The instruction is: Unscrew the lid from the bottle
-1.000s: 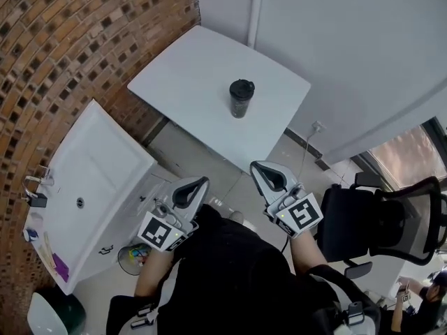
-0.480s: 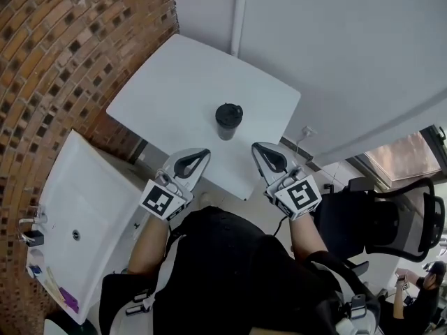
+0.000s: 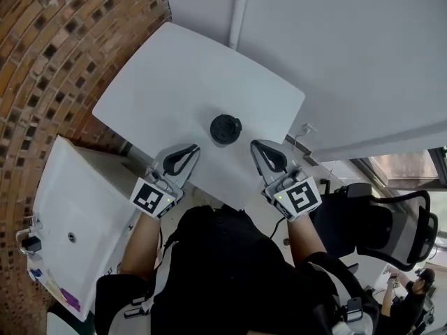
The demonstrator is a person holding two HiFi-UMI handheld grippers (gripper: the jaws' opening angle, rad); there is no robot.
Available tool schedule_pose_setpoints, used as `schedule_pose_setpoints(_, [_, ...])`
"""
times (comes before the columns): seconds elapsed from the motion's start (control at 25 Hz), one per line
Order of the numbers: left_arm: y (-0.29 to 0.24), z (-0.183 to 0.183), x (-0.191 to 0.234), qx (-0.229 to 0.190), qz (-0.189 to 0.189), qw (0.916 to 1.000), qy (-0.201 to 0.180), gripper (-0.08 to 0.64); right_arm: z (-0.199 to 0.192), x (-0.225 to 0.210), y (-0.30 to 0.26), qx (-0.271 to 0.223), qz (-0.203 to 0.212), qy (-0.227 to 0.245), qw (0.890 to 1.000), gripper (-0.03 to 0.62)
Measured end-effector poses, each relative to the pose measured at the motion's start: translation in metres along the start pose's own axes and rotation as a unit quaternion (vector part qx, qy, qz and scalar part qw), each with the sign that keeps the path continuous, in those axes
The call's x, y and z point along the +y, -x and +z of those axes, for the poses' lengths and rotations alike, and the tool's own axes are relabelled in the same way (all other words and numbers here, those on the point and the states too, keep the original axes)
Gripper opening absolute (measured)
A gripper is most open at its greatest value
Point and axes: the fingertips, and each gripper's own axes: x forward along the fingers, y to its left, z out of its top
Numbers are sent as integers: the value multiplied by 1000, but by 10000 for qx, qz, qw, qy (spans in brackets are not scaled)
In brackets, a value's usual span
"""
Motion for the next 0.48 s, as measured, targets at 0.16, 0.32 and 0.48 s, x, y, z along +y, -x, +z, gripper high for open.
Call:
schedule_pose_setpoints(0.16, [-13,-32,6,261,193,9994,112,68,-2,-16,-16,-29,228,81,9997,6])
schedule_pose_setpoints(0.32, [-18,-80,3,824,238,9959,303,143,-14,-26,-26,-8,399,16,9992,6])
schedule_pose_setpoints(0.48, [-30,-126,9,1029,371,9934,345,318,-39,-34,-31,144,478,-69,9987,6])
